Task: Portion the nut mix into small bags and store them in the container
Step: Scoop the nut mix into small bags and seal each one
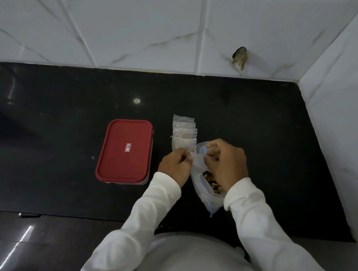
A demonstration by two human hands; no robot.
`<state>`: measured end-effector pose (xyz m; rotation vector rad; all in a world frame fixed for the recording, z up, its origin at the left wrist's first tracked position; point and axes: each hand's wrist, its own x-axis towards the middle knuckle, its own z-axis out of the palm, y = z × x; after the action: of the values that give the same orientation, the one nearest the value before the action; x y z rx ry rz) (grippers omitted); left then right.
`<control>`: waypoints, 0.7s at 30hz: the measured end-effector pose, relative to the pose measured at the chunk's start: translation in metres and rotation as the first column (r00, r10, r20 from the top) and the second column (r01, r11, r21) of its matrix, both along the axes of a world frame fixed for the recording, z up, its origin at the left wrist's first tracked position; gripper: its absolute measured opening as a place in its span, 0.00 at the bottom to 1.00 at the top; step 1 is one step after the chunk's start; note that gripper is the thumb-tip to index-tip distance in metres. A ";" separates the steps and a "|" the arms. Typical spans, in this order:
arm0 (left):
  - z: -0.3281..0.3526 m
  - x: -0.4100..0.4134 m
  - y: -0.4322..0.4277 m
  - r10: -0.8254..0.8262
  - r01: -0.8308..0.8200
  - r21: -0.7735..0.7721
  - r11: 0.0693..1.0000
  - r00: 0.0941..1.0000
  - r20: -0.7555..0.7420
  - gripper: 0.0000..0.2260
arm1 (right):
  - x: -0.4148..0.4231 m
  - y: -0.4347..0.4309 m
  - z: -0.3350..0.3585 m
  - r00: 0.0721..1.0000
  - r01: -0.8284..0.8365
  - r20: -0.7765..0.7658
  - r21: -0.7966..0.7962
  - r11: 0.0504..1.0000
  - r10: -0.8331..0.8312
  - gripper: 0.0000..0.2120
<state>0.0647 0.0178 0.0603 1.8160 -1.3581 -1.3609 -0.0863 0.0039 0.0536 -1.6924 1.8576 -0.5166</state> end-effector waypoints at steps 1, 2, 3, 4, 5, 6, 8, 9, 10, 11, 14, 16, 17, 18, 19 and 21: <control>0.000 0.002 0.000 0.008 -0.008 -0.013 1.000 1.000 0.013 0.08 | -0.002 -0.001 0.004 1.000 0.009 0.010 0.001 1.000 -0.009 0.13; 0.001 0.003 0.000 0.015 -0.014 -0.030 0.999 1.000 0.015 0.08 | -0.003 -0.001 0.007 1.000 0.011 0.027 0.010 1.000 -0.011 0.12; 0.002 0.003 0.000 0.028 -0.028 -0.046 0.999 1.000 -0.001 0.09 | -0.003 -0.001 0.010 0.999 0.008 0.043 0.017 1.000 -0.009 0.11; 0.003 0.002 0.001 0.063 -0.066 -0.060 0.996 0.997 -0.052 0.09 | -0.002 -0.001 0.013 0.998 0.005 0.057 0.016 1.000 -0.006 0.10; 0.003 0.000 0.001 0.130 -0.139 -0.066 0.988 0.983 -0.130 0.09 | -0.001 -0.001 0.016 0.998 0.004 0.068 0.019 1.000 -0.005 0.09; 0.003 -0.001 0.000 0.218 -0.235 -0.054 0.970 0.951 -0.217 0.08 | 0.000 0.000 0.020 0.997 -0.001 0.081 0.018 1.000 -0.001 0.08; -0.005 0.000 -0.002 0.384 -0.399 0.032 0.916 0.854 -0.352 0.04 | 0.002 0.000 0.026 0.995 -0.015 0.103 0.009 1.000 0.014 0.08; -0.010 0.000 -0.003 0.435 -0.428 0.115 0.897 0.803 -0.407 0.04 | 0.002 0.000 0.029 0.994 -0.020 0.107 0.004 1.000 0.020 0.08; -0.016 0.000 -0.003 0.467 -0.417 0.211 0.884 0.757 -0.457 0.08 | 0.003 0.000 0.032 0.994 -0.026 0.108 -0.001 1.000 0.026 0.09; -0.023 -0.001 -0.004 0.477 -0.377 0.294 0.879 0.717 -0.508 0.12 | 0.004 0.000 0.034 0.994 -0.032 0.107 -0.002 0.999 0.032 0.09; -0.035 -0.005 -0.005 0.488 -0.260 0.427 0.866 0.626 -0.608 0.20 | 0.009 0.001 0.040 0.992 -0.047 0.114 -0.011 0.999 0.048 0.09; -0.040 -0.008 -0.008 0.496 -0.207 0.472 0.857 0.580 -0.646 0.23 | 0.013 0.001 0.043 0.993 -0.066 0.094 -0.016 0.998 0.067 0.09; -0.041 -0.008 -0.008 0.486 -0.179 0.474 0.862 0.560 -0.671 0.25 | 0.014 0.000 0.044 0.994 -0.079 0.074 -0.016 0.997 0.080 0.08; -0.041 -0.009 -0.009 0.478 -0.161 0.474 0.866 0.547 -0.687 0.26 | 0.015 0.000 0.044 0.994 -0.090 0.053 -0.014 0.996 0.091 0.08; -0.043 -0.009 -0.009 0.470 -0.155 0.466 0.871 0.536 -0.701 0.27 | 0.016 0.000 0.045 0.994 -0.100 0.038 -0.009 0.995 0.100 0.08; -0.045 -0.008 -0.010 0.457 -0.147 0.447 0.882 0.495 -0.739 0.28 | 0.016 0.000 0.045 0.993 -0.109 0.037 -0.006 0.994 0.109 0.08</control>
<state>0.0567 0.0074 0.0156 1.1513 -0.2665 -1.9396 -0.0703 0.0035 0.0984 -1.7633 1.7278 -0.5037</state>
